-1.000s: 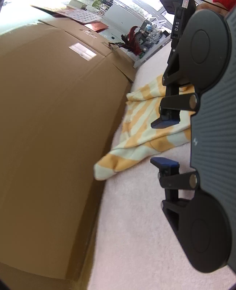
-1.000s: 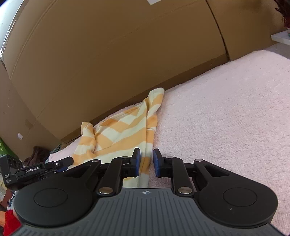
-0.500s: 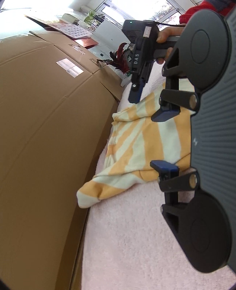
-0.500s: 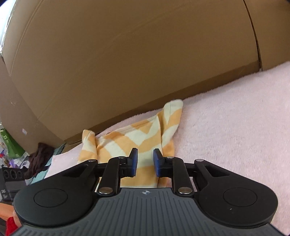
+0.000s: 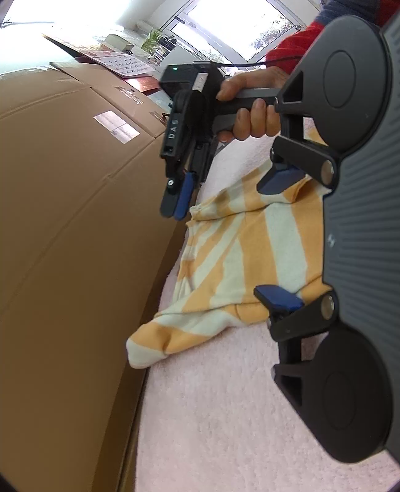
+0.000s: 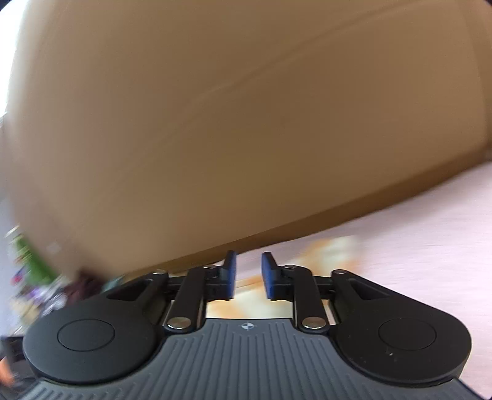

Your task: Fold clothes

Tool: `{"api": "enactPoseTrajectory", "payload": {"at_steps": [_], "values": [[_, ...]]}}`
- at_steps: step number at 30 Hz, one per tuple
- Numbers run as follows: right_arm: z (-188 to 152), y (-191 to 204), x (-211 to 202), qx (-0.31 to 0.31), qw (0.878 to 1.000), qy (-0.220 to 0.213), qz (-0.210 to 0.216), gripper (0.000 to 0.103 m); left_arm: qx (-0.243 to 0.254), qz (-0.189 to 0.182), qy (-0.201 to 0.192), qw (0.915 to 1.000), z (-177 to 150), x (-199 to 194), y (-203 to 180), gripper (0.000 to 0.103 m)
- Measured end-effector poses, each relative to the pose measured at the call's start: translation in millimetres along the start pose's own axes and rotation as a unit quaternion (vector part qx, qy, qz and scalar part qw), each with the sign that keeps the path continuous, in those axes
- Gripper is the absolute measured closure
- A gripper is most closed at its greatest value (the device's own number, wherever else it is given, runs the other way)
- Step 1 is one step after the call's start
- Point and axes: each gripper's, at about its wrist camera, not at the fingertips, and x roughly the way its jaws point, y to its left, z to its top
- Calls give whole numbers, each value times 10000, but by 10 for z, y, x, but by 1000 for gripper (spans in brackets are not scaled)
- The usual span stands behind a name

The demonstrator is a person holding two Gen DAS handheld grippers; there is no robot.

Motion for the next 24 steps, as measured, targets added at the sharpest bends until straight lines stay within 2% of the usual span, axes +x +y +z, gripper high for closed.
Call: {"api": "enactPoseTrajectory", "payload": {"at_steps": [3,6,9,10,12,14,16,19,20,22,24], "values": [[21,469,429,-721,9963,460,-4,59,-1,-26,6,10000,-1,9,-4,31],[38,788,876,-1204,9906,614,-234,56,-13,-47,6,10000,-3,15,-5,31],[35,947,1264,-1513,9845,876,-147,53,-50,-84,4,10000,-3,19,3,30],[12,989,1391,-1740,9792,1026,-208,54,-38,-79,7,10000,-3,22,-4,30],[-28,1014,1483,-1844,9762,1027,-502,94,9,-57,18,10000,-4,31,-29,30],[-67,1034,1561,-1910,9731,1000,-808,94,67,-40,35,10000,1,49,-54,28],[-58,975,1597,-1689,9764,943,-959,94,114,-38,49,9999,3,52,-66,27],[-55,892,1637,-1552,9776,884,-1115,84,148,-73,63,9998,-3,47,-61,24],[-35,902,1608,-1565,9778,818,-1132,83,146,-84,63,9998,1,47,-60,23],[13,935,1529,-1596,9782,651,-1161,70,141,-98,64,9998,11,45,-57,23],[65,945,1282,-1463,9830,183,-1094,66,149,-96,65,9998,16,45,-64,23]]}}
